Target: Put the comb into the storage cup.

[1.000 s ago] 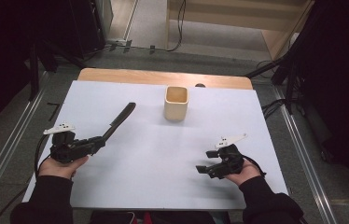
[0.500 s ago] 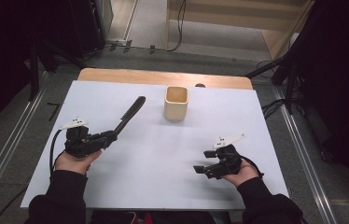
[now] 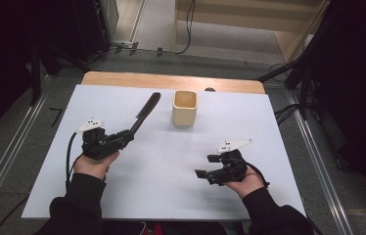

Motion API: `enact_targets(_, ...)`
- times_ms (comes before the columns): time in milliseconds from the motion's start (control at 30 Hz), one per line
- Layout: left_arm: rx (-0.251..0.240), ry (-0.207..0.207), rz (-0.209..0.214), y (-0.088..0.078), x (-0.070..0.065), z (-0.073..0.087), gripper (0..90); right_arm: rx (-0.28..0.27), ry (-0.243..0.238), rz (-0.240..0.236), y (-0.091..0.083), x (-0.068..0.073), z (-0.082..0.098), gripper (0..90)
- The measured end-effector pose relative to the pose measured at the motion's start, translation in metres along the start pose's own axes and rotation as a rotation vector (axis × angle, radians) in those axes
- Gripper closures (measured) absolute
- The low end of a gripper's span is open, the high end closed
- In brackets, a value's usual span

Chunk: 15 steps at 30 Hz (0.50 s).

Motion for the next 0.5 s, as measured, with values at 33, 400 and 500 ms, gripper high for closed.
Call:
enact_targets(33, -0.004, -0.004, -0.001, 0.002, 0.0, -0.001, 72.9, -0.002, 0.008, 0.003, 0.0, 0.001, -0.001, 20.4)
enact_targets(400, -0.074, 0.032, -0.039, 0.015, -0.01, -0.01, 72.9, -0.035, 0.059, 0.004, 0.001, 0.009, -0.01, 20.4)
enact_targets(500, -0.088, 0.034, -0.038, 0.019, -0.012, -0.013, 72.8, -0.042, 0.084, -0.011, 0.002, 0.012, -0.013, 20.7)
Point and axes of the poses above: each handheld gripper's, and its own axes: y roughly forward along the jaws, z roughly out of its underside, x roughly to its left, the point moved 5 cm from there along y, roughly forward along the jaws, and after that the axes turned 6 degrees about x, right-handed, at the moved point
